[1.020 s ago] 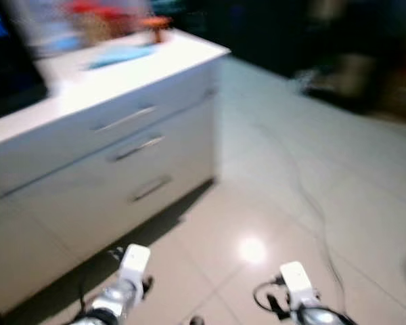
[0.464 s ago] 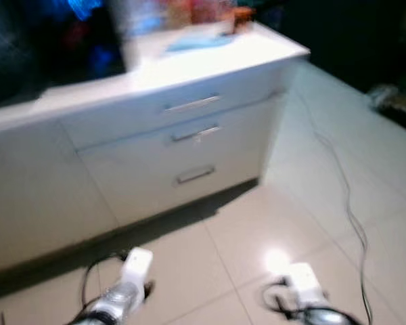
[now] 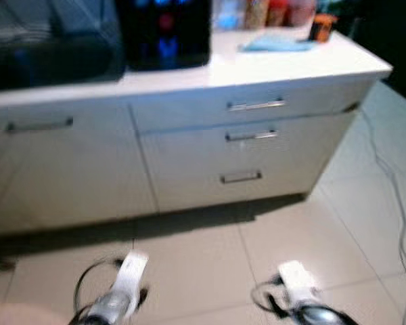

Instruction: Kitchen organization

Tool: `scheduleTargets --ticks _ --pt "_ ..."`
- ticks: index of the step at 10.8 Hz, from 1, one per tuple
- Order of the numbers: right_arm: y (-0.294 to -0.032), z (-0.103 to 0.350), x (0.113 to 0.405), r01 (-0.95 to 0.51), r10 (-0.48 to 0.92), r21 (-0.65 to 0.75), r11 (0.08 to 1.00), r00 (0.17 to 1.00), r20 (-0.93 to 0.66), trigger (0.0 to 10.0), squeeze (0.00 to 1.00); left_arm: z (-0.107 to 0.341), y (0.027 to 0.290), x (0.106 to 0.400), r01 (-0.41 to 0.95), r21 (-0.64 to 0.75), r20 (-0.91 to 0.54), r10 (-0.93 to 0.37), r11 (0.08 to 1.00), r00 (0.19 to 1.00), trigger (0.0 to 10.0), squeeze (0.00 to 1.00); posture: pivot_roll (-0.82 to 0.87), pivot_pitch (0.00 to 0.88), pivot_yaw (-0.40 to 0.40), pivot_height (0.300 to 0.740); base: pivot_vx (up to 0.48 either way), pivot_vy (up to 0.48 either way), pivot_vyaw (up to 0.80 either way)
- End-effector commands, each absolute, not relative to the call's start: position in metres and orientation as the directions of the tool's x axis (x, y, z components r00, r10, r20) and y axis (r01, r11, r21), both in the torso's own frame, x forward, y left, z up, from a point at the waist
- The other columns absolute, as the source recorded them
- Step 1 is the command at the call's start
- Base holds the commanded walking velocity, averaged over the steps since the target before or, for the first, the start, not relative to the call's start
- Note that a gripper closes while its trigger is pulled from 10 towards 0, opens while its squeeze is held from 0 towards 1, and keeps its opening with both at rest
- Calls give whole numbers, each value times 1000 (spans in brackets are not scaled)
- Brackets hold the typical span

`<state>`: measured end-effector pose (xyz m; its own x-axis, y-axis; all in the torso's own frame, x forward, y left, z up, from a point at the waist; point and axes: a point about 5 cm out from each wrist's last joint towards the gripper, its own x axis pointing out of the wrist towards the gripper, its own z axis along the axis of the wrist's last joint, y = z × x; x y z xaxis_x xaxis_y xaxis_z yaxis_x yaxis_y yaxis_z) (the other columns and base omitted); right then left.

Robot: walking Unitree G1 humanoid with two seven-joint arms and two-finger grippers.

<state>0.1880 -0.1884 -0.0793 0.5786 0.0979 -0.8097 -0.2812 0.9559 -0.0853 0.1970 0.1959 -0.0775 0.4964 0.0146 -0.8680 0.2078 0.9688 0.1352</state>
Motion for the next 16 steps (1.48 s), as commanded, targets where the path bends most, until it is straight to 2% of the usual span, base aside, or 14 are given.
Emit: scheduleTargets --ticks 1,3,11,12,15,16 --pt "-198 -81 183 -270 76 -98 958 568 -819 10000 0 -72 190 209 222 142 -848 3 965 529 10000 0 -126 0 68 740 416 0 788" --pt "-196 -82 181 -270 80 -92 959 564 -822 10000 0 -73 190 207 226 141 -851 1 964 526 10000 0 -127 0 71 740 420 0 781" --pt "-193 -85 175 -280 81 -89 956 541 -837 10000 0 -74 189 204 251 145 -857 -5 957 515 10000 0 -123 0 77 740 390 271 781" --pt "-193 -85 175 -276 78 -89 957 541 -837 10000 0 -74 189 205 252 144 -857 -6 957 515 10000 0 -125 0 81 740 0 0 613" --pt "-193 -85 177 -232 65 -75 970 544 -836 10000 0 -71 187 211 264 142 -853 -18 954 522 10000 0 -130 0 86 740 0 0 0" --pt "-193 -85 177 -223 65 -70 972 545 -836 10000 0 -70 186 213 265 141 -852 -20 954 524 10000 0 -129 0 87 740 0 0 -800"
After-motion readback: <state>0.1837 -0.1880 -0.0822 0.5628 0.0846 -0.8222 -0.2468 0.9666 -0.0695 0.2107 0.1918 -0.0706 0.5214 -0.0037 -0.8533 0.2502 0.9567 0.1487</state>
